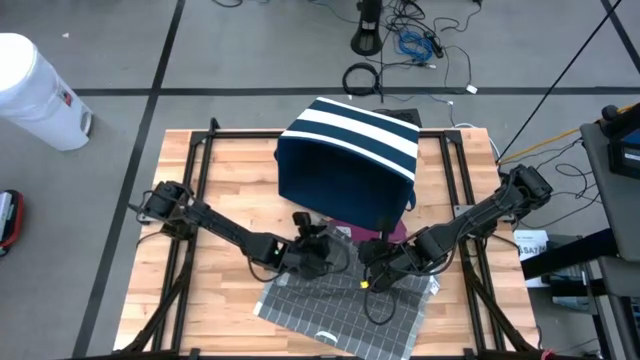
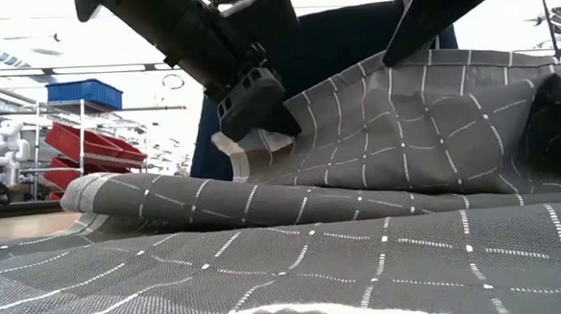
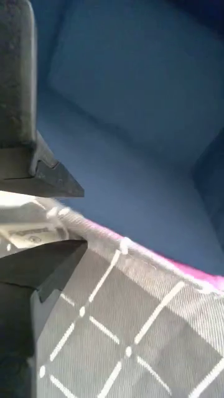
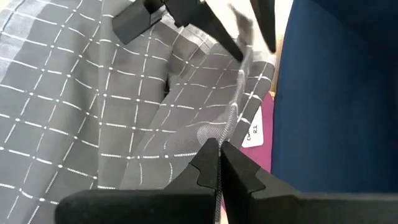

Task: Fold towel
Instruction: Fold the gray towel

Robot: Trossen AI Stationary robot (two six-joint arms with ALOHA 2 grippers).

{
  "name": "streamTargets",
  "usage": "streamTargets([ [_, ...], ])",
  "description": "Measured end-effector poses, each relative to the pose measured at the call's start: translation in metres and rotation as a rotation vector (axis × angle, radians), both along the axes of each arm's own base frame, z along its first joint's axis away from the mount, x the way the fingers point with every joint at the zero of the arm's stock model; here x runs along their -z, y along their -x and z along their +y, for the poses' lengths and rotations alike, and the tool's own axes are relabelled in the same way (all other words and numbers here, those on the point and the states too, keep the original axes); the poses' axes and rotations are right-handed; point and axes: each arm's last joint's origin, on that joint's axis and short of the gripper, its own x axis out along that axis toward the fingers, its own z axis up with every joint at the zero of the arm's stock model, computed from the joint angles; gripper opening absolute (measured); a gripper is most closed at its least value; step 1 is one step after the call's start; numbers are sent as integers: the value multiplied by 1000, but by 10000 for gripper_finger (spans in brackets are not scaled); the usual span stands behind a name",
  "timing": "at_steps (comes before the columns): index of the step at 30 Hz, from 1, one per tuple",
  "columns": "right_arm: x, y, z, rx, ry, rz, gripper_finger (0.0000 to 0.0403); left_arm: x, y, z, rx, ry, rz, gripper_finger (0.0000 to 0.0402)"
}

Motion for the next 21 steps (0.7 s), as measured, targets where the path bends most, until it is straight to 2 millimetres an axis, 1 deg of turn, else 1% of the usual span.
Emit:
streamTargets([
  [3, 0, 0, 0, 0, 1, -1, 0, 1, -2, 1, 32, 46, 7, 125],
  [8, 0, 0, 0, 1, 0, 0, 0, 1, -1, 0, 42, 47, 13, 123],
  [16, 1, 2, 1, -3, 2, 19, 0, 2, 6, -8, 46, -50, 69, 99],
  [21, 1, 3, 1, -3, 4, 22, 0, -3, 14, -12, 47, -90, 102, 78],
])
